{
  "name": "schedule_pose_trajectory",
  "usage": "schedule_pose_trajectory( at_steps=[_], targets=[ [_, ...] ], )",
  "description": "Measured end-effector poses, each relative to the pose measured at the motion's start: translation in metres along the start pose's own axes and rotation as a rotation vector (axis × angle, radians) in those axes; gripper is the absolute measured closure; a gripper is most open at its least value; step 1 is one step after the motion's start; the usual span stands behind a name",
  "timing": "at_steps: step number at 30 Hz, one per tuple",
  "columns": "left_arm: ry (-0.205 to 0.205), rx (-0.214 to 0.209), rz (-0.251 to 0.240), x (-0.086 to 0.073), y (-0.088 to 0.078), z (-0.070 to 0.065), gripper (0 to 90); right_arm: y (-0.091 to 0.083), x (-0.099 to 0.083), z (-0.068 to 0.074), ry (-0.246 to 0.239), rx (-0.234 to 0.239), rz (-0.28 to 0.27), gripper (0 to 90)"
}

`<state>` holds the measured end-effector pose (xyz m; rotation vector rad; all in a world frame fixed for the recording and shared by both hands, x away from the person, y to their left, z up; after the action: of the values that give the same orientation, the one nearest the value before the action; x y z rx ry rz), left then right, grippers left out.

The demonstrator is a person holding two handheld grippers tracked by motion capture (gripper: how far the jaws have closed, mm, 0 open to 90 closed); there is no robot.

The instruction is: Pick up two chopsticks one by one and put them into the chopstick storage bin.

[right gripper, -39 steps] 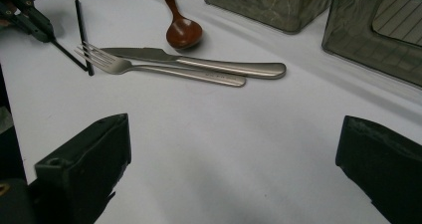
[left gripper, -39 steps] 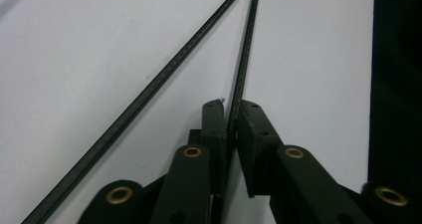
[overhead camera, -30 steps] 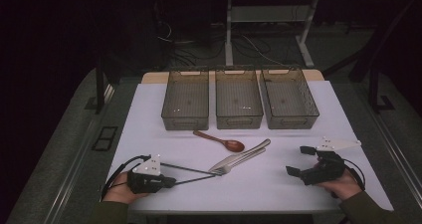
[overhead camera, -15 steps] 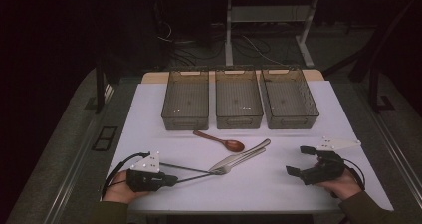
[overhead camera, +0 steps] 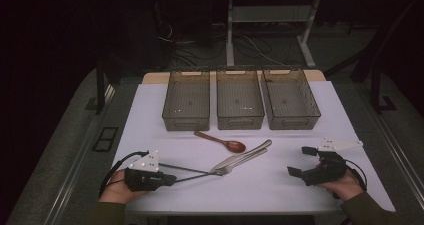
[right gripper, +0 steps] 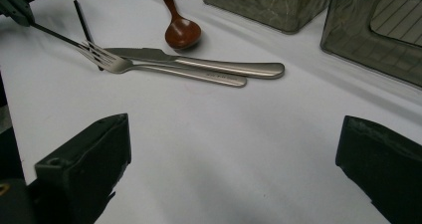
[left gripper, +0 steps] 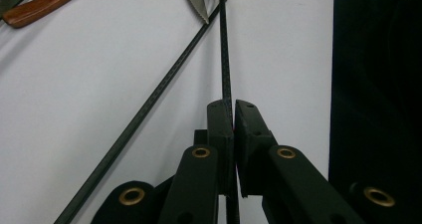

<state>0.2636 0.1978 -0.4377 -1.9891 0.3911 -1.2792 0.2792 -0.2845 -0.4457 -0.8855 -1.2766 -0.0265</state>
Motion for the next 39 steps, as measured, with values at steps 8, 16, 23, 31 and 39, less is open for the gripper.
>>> schedule_pose_trajectory(
  at_steps=[8, 16, 23, 31, 39],
  targets=[
    [-0.006, 0.001, -0.002, 0.0, -0.006, 0.0, 85.6, 0.0, 0.0, 0.0, 0.001, -0.001, -0.001, 1.1],
    [0.001, -0.006, -0.008, 0.001, -0.011, 0.001, 85.6, 0.0, 0.0, 0.0, 0.001, -0.001, -0.002, 1.1],
    [-0.014, 0.038, -0.061, 0.01, -0.018, 0.005, 85.6, 0.001, 0.0, 0.0, 0.001, 0.0, 0.0, 1.1],
    [-0.058, 0.124, -0.12, 0.036, -0.018, 0.015, 85.6, -0.001, 0.0, -0.001, 0.007, -0.004, -0.007, 1.1],
    [-0.132, 0.194, -0.148, 0.065, -0.012, 0.031, 85.6, -0.001, 0.001, -0.001, 0.01, -0.003, -0.012, 1.1]
  ],
)
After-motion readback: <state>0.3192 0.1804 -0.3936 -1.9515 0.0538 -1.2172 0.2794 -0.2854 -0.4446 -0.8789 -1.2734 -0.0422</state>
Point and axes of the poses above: each handheld gripper's, and its own axes: y roughly forward along the jaws, x roughly out of its top, z roughly to its left, the point moved 3 cm from there along y, roughly forward along the jaws, and after that the axes turned 14 degrees about -y, right-handed, at the moved point
